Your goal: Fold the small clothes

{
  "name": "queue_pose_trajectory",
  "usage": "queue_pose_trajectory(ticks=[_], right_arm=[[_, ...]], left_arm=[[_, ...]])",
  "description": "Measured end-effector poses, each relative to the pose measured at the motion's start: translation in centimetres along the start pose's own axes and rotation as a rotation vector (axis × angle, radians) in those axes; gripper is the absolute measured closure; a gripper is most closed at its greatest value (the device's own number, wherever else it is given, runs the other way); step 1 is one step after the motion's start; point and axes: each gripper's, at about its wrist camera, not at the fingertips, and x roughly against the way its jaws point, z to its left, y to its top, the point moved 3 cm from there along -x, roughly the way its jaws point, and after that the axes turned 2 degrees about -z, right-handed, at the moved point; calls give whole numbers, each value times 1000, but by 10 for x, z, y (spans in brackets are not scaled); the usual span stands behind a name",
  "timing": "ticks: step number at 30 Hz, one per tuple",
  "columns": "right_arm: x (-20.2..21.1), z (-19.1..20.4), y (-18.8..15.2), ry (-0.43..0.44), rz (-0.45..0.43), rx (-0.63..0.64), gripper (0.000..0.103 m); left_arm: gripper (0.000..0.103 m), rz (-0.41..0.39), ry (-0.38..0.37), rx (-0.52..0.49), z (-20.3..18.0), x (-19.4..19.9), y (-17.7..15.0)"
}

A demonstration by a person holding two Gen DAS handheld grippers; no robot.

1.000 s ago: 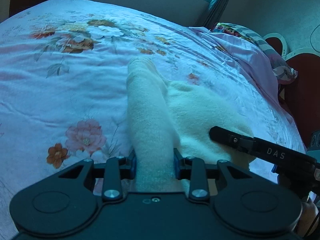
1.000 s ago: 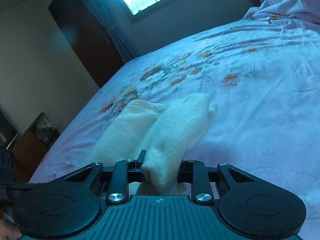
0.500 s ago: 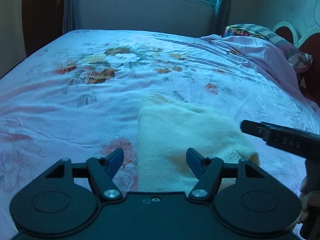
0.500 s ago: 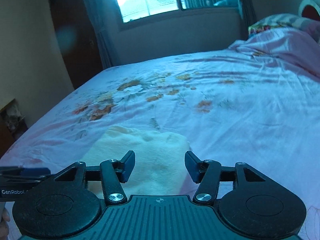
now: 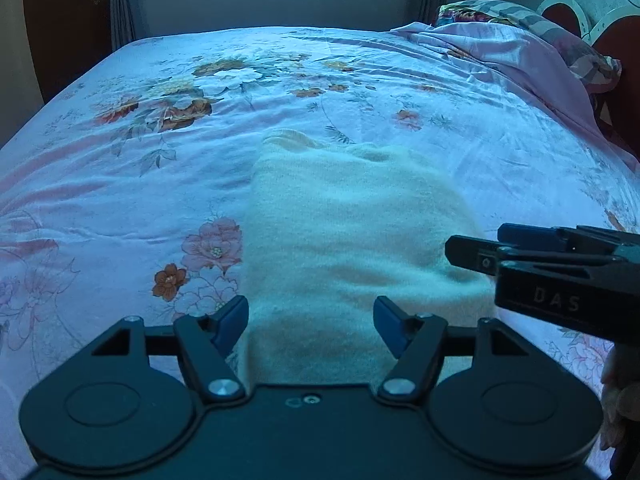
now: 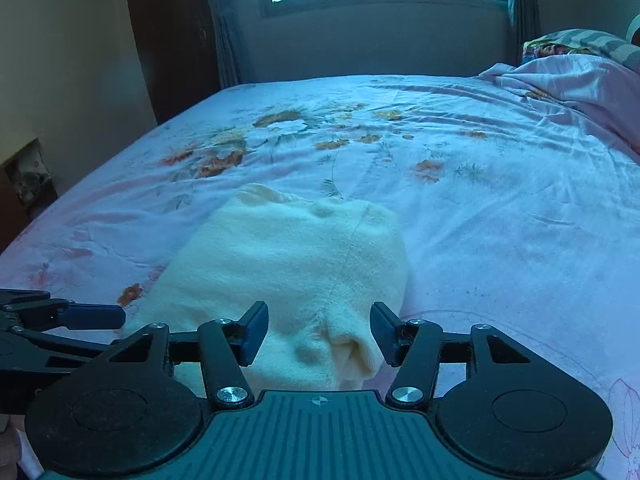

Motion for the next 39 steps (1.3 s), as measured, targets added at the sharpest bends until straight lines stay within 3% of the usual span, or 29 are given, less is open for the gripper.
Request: queue_pose_trajectory(ticks=[8,10,11,14,20,25,29,31,34,39], right_arm=[[37,-1,-33,31,86,-99,47],[54,-5,-37,50,81,-131,36],[63,-6,-38,54,71,-140,22],[90,-3,-41,95,44,-144,19],[133,1,-49,130,12,-194,1],[160,5,-56,46,18,-183,0],[183,17,-57,42,9,-96,0],[196,23,-55,-12,-23,-54,0],[215,33,-52,-30,-71,-6,0],[246,37,-60,-49,-181,-1,0]], left_arm=[[29,10,44,9,-6,34,-25],[21,-14,59,8,-9,49,-28],[16,-31,65,5,-11,57,-29],[2,-75,77,-8,-19,79,-32],[2,-58,81,2,-38,109,-37],[2,-33,131,71,-44,130,-46],[2,-138,193,59,-48,162,-52],[2,-185,239,30,-53,180,-53],[2,-206,285,-9,-58,200,-53],[2,-211,253,-8,-61,214,-57]])
